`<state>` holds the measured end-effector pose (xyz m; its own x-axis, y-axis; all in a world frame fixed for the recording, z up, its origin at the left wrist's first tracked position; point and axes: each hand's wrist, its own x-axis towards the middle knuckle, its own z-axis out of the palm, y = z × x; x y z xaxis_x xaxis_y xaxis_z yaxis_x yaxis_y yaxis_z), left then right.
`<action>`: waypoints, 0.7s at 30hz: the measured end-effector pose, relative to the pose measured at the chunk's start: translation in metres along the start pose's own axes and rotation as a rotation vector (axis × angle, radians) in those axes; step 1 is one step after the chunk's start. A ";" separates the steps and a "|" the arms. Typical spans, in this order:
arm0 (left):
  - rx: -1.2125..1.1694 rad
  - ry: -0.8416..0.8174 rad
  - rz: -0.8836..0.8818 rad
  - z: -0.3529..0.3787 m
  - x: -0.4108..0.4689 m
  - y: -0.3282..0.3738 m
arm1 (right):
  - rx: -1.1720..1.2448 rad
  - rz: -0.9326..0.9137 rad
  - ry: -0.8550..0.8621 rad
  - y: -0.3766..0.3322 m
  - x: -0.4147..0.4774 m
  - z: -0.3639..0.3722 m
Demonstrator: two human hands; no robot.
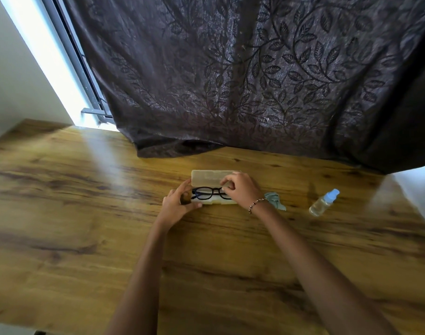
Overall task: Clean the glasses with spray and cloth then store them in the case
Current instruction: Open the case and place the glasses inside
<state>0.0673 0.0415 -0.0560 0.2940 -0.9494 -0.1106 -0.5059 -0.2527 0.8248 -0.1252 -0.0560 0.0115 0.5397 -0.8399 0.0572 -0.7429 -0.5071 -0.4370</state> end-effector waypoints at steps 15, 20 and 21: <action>-0.067 -0.052 -0.025 -0.003 -0.001 0.001 | 0.123 0.069 0.055 0.042 -0.030 -0.021; -0.084 -0.062 -0.025 -0.004 0.000 0.003 | 0.143 0.090 0.079 0.049 -0.032 -0.023; -0.094 -0.066 -0.020 -0.004 0.000 0.004 | 0.151 0.094 0.079 0.050 -0.033 -0.022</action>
<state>0.0686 0.0413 -0.0507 0.2474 -0.9554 -0.1615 -0.4215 -0.2561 0.8699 -0.1886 -0.0581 0.0080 0.4336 -0.8978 0.0772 -0.7173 -0.3958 -0.5734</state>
